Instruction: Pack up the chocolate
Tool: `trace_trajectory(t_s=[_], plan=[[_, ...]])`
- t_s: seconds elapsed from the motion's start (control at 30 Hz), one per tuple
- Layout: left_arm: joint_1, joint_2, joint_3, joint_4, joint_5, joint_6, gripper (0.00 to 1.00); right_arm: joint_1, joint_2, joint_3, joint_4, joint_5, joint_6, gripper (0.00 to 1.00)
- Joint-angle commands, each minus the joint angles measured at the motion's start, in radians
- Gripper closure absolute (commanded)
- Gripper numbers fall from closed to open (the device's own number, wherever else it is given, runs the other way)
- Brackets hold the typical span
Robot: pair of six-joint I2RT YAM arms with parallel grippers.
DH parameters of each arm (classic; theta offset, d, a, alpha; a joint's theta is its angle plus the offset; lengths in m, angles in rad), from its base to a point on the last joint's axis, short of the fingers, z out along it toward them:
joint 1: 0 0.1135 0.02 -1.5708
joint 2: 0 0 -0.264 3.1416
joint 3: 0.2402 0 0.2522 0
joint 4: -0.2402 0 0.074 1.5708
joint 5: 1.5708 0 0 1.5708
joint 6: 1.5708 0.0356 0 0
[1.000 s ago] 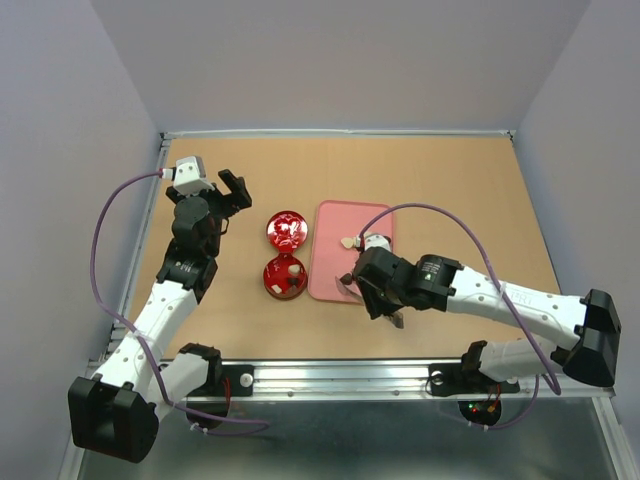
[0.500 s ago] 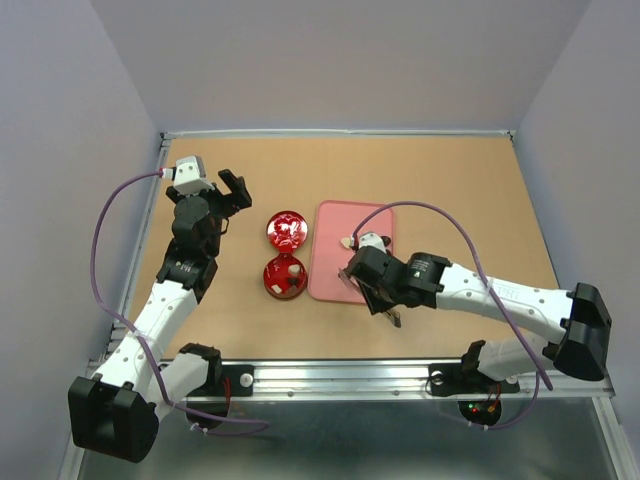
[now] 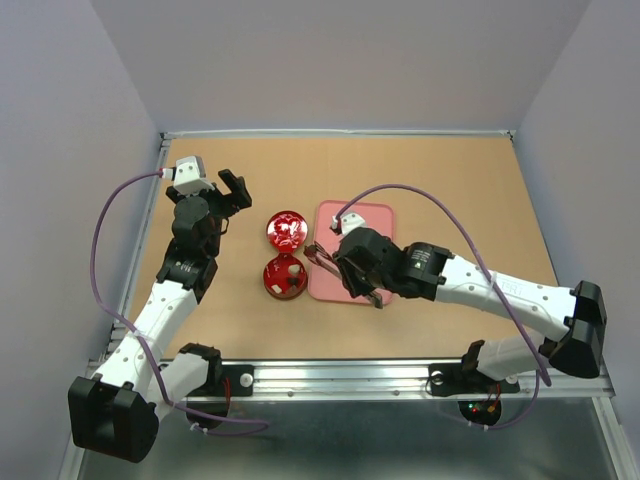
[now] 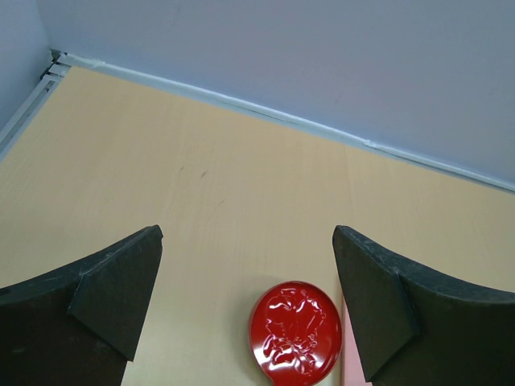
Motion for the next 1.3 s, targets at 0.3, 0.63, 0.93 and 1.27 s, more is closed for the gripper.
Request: trace_trajectory(t_s=[0.3,0.63,0.93,1.27], plan=[[-0.005,-0.015,0.056,0.026,-0.006,0.001,0.01,0.047,0.084,0.087,0.176,-0.157,-0.092,0.74],[-0.006,-0.012,0.056,0.029,-0.006,0.004,0.01,0.049,0.116,0.104,0.198,-0.138,-0.114,0.51],[-0.006,-0.011,0.056,0.027,-0.006,0.006,0.01,0.049,0.098,0.098,0.200,-0.075,-0.103,0.51],[-0.006,-0.014,0.057,0.027,0.000,0.003,0.01,0.013,0.030,0.046,0.177,0.087,-0.059,0.53]])
